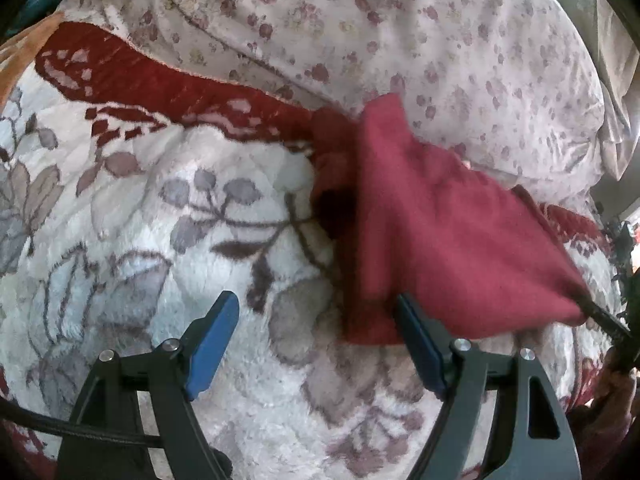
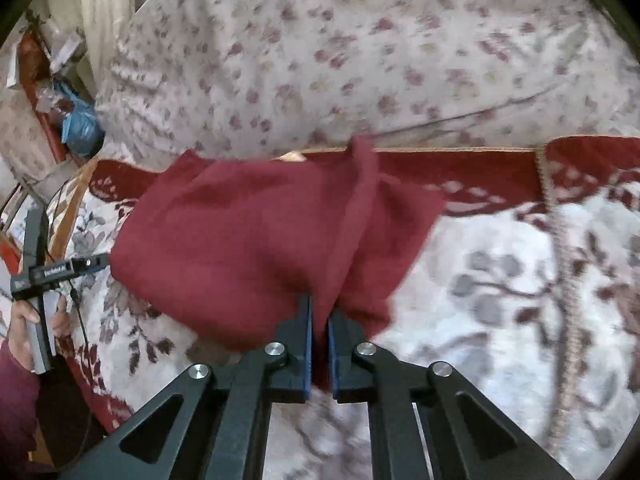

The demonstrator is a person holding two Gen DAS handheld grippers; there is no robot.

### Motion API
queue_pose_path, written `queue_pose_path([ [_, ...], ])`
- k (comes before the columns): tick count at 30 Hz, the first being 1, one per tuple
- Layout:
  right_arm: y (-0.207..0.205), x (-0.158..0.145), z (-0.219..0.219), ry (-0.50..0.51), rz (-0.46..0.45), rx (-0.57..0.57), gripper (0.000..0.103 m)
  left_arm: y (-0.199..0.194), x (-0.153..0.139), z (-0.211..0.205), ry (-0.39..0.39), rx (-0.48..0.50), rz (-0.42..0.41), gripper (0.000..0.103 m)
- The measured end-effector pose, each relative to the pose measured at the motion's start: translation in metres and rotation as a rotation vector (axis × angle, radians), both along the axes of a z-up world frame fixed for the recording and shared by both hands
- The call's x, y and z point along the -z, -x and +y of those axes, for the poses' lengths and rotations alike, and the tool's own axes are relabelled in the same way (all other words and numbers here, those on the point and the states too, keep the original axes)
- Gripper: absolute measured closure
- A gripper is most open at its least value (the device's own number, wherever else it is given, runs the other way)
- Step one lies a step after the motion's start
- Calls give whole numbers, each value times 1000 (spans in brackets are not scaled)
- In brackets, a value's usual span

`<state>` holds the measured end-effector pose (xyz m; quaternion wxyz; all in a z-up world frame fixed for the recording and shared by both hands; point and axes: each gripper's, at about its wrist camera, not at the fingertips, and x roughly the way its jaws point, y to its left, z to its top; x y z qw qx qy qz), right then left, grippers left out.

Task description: Fold small clothes

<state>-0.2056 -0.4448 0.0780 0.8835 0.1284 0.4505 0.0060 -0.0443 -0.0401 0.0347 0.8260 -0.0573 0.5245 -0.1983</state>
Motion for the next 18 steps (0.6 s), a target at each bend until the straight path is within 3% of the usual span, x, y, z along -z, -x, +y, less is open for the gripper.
queue_pose_path([
  [5, 10, 35, -8, -53, 91, 33, 97, 0, 5, -7, -7, 27, -9, 21],
  [7, 11, 31, -5, -46, 81, 31, 94, 0, 5, -7, -8, 21, -10, 21],
  [11, 10, 8, -15, -65, 20, 99, 65, -5, -11, -14, -24, 32, -54, 21],
  [14, -8, -10, -18, -50, -26, 110, 63, -11, -25, -27, -51, 27, -112, 21],
  [18, -60, -6, -10, -71, -30, 86, 62, -32, -25, -46, -71, -13, -104, 21],
])
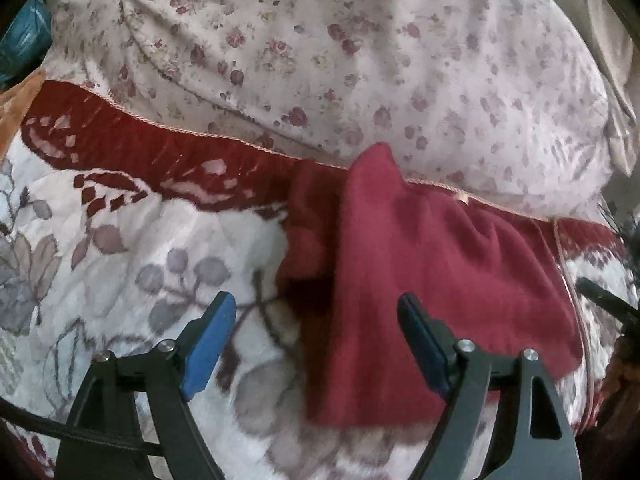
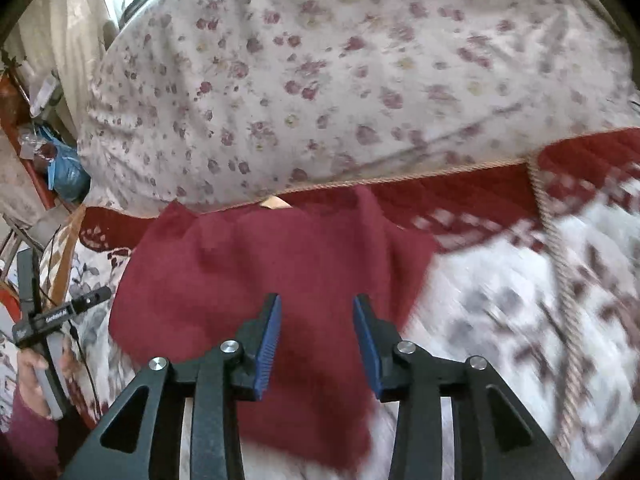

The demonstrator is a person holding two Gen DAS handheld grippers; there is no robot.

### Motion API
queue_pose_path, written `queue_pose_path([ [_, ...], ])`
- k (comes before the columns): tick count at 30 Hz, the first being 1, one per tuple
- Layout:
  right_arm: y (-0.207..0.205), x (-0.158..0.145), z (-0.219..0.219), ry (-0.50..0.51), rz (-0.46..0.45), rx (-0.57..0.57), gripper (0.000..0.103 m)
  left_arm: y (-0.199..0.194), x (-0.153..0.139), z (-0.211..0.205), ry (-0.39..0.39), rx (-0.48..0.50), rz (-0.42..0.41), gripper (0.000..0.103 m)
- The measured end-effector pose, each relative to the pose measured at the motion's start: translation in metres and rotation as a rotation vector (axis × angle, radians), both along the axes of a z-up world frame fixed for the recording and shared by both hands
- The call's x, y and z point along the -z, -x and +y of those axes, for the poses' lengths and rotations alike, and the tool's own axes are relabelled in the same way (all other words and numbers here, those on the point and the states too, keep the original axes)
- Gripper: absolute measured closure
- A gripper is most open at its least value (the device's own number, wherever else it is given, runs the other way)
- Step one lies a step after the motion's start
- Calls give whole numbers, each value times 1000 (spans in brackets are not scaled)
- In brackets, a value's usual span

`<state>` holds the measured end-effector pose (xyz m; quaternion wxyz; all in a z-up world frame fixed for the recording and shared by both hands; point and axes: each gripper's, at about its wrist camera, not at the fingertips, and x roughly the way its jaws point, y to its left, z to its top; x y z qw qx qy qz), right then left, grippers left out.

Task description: Fold small clothes

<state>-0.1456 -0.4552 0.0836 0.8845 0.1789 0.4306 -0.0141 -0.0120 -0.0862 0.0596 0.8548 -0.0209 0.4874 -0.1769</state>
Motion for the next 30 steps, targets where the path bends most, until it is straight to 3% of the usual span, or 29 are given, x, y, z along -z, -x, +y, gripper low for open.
queue_pose_path([
  [3, -47, 24, 9, -18, 52, -6, 62, -13, 14, -8, -54, -37, 1, 21],
  [6, -79, 46, 16, 95, 103, 4, 62, -21, 34, -6, -110, -59, 9, 21],
  [9, -100, 63, 9, 165, 111, 27, 63, -28, 46, -2, -92, -62, 37, 12],
  [14, -118, 60, 1, 206, 144, 110, 63, -34, 44, 4, -72, -53, 42, 11],
  [16, -114, 43, 12, 186, 103, 127, 62, -31, 44, 3, -82, -50, 30, 11],
  [18, -116, 31, 37, 130, 57, 43, 62, -27, 42, 1, -99, -44, 13, 11],
  [23, -143, 30, 132, 75, 58, -251, 63, -22, 39, 1, -128, -30, -14, 11],
  [26, -167, 42, 185, 171, 61, -362, 63, -21, 40, 3, -124, -29, -10, 11],
  [30, -197, 68, 213, 232, 102, -369, 63, -23, 41, 4, -113, -29, 6, 11],
])
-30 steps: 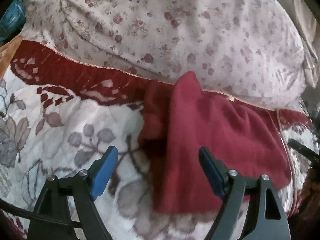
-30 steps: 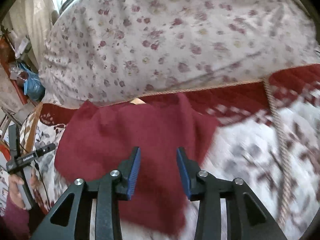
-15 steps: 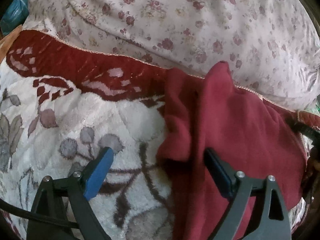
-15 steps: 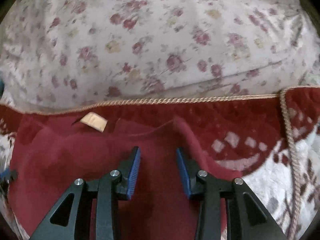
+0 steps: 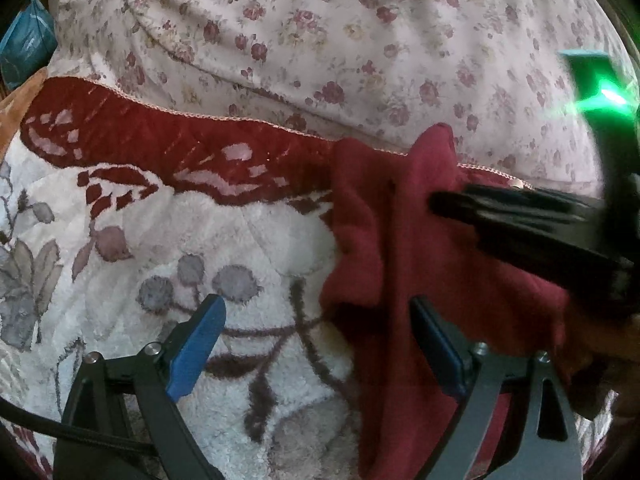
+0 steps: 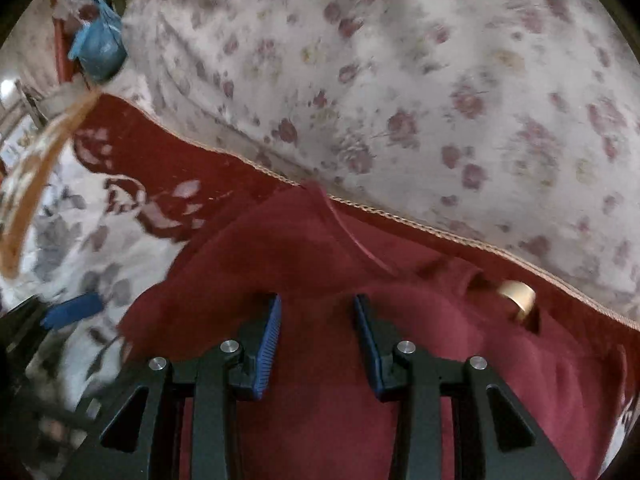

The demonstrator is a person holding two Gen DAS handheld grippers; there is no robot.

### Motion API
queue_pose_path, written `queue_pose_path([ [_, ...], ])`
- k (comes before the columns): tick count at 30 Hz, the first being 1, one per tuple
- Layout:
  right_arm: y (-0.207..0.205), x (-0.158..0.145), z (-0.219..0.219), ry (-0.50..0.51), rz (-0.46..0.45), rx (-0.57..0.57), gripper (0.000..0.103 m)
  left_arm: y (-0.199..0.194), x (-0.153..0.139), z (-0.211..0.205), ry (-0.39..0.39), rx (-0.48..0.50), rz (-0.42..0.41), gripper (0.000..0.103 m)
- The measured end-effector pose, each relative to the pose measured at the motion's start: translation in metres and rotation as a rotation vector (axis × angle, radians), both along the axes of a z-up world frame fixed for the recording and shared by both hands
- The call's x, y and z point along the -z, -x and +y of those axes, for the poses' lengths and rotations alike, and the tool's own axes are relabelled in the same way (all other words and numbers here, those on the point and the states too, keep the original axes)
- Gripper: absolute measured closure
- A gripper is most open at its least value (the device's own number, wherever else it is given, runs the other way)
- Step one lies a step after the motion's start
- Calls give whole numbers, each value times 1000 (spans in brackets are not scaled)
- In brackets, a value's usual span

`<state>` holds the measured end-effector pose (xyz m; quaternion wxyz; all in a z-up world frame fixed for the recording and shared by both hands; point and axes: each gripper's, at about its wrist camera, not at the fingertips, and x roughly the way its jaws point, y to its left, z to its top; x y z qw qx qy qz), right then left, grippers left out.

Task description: Fold small clothes

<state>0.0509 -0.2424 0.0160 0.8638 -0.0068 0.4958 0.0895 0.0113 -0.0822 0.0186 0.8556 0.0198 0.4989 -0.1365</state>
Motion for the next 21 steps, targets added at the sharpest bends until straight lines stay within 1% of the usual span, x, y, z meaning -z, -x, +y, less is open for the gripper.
queue_pose_path([
  [2, -15, 6, 8, 9, -6, 16, 63, 0, 1, 1, 4, 0, 4, 11],
  [5, -34, 13, 4, -23, 6, 54, 63, -2, 2, 2, 18, -8, 14, 11],
  [7, -43, 21, 7, -20, 13, 57, 63, -3, 2, 3, 26, -15, 20, 11],
  [11, -45, 19, 6, -22, 8, 66, 63, -3, 1, 3, 27, -11, 25, 11],
  [13, -37, 10, -1, -56, -5, 86, 63, -3, 0, 4, 22, -10, 19, 11],
  [15, -27, 2, -8, -113, -13, 98, 62, -1, -1, 5, 21, -10, 16, 11],
  [17, -18, -5, -15, -147, -12, 110, 52, 0, -4, 7, 26, -13, 16, 11],
  [21, -7, -16, -19, -224, 12, 98, 47, 4, -10, 13, 31, -12, 12, 11],
])
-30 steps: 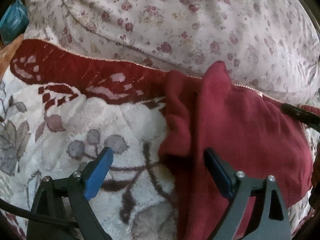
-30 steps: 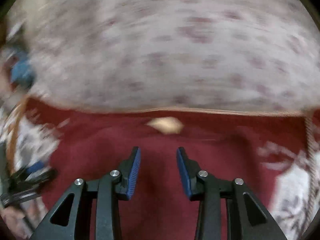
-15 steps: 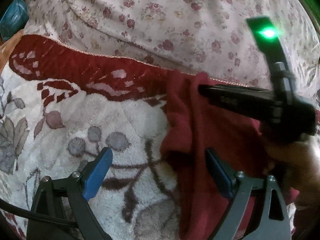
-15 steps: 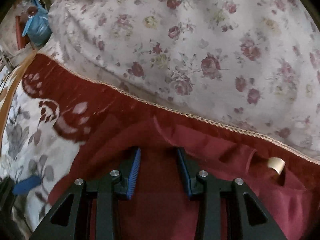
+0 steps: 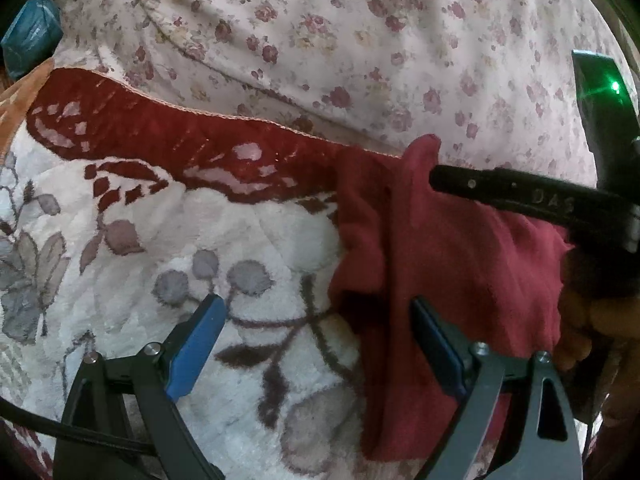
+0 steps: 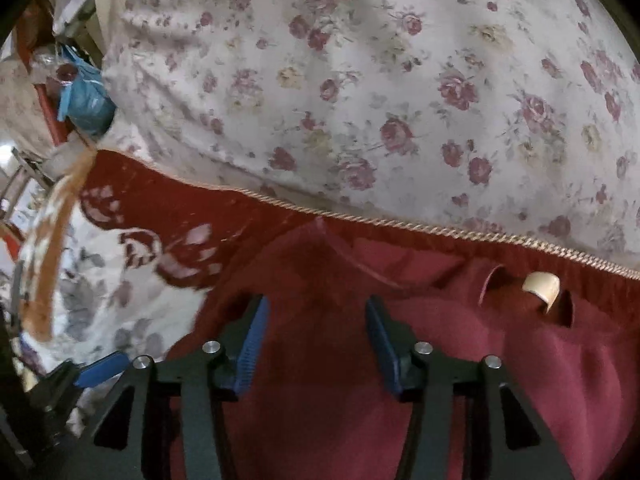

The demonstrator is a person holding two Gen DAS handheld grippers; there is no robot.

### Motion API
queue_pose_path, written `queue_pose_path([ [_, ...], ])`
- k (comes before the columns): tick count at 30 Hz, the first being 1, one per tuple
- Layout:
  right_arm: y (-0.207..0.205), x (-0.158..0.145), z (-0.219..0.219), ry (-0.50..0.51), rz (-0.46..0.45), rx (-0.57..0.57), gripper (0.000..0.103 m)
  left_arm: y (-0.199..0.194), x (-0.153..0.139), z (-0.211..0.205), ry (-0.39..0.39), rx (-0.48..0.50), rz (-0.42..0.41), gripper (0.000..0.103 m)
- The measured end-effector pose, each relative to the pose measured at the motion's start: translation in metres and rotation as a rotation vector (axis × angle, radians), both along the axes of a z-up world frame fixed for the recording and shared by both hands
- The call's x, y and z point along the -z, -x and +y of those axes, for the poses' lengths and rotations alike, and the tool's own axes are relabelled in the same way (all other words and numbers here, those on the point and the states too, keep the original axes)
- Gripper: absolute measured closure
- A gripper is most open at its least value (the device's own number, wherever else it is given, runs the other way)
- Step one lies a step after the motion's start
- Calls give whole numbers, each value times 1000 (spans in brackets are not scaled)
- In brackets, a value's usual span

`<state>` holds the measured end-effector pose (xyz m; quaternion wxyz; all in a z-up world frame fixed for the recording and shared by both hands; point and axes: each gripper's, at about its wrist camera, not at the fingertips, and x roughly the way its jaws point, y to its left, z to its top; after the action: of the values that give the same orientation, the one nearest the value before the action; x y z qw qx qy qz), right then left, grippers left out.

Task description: Fold small clothes

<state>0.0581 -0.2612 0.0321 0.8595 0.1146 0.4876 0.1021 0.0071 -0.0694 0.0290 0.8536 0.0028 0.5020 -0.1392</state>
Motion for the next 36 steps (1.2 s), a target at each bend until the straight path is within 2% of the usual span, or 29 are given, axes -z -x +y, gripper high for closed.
queue_pose_path([
  [4, -5, -4, 13, -76, 28, -42, 32, 2, -1, 4, 3, 1, 5, 11],
  [7, -18, 8, 37, -54, 66, -61, 34, 2, 0, 4, 3, 2, 13, 11],
  [10, -27, 13, 52, 57, 47, -86, 94, 3, -4, 8, 22, -1, 13, 11],
  [14, -36, 8, 52, 27, 17, -79, 94, 1, -9, 15, 62, -20, 22, 11],
  [16, -42, 15, 54, 21, 34, -79, 94, -1, -6, 14, 75, -20, 39, 11],
  [19, -48, 36, 63, 43, 79, -105, 93, -2, -2, 11, 44, -18, 46, 11],
  [21, -46, 33, 61, 27, 74, -98, 89, -2, -3, 12, 47, -16, 47, 11],
  [22, -45, 28, 59, 19, 77, -95, 83, -1, -4, 12, 53, -17, 43, 11],
  [23, -43, 25, 57, 9, 79, -96, 66, -1, -5, 13, 56, -18, 40, 11],
  [24, -41, 20, 55, -17, 82, -101, 57, -1, -6, 13, 58, -18, 40, 11],
  [25, -38, 16, 54, -26, 83, -101, 42, -1, -6, 13, 58, -18, 41, 11],
  [26, -37, 13, 55, -19, 85, -100, 37, -1, -5, 13, 56, -19, 42, 11],
  [30, -31, 10, 64, 67, 105, -120, 36, -1, -5, 14, 55, -21, 45, 11],
  [36, -37, 21, 79, 137, 137, -129, 21, -1, -5, 14, 52, -20, 48, 11],
])
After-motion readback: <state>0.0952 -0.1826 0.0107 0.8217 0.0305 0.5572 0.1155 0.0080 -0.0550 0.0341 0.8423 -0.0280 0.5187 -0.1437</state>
